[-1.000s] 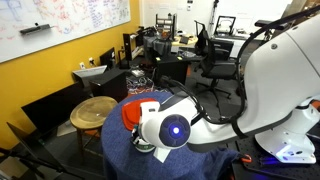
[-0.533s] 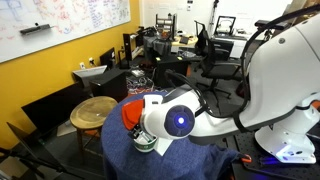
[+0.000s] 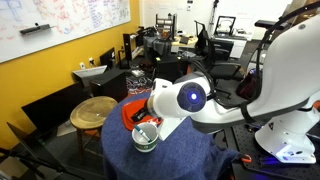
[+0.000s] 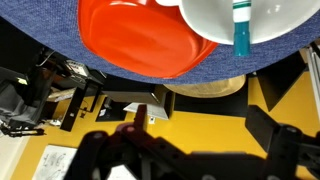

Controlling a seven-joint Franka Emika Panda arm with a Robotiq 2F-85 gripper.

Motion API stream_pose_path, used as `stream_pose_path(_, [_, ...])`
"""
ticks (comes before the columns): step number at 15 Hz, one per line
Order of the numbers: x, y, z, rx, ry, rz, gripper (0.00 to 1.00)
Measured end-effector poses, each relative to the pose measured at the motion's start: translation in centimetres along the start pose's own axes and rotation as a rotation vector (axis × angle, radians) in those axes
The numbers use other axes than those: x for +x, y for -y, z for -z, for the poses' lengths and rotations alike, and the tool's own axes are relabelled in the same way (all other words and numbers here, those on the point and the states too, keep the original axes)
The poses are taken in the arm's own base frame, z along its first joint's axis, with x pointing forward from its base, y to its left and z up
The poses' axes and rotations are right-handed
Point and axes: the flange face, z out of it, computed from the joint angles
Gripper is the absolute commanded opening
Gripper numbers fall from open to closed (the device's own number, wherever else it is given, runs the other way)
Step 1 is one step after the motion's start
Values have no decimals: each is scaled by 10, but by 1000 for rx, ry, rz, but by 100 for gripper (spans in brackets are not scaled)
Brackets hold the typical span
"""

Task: Place the marker inside the green and white mug

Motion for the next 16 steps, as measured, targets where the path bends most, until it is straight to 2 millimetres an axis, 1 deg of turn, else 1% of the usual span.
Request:
stream_pose_path(3, [8,-17,-1,-1,9,-51,100])
stream_pose_path(11, [35,-61,-10,-15,28,-187,100])
stream_pose_path(16, [42,-84,-14,-12,26,-272,100])
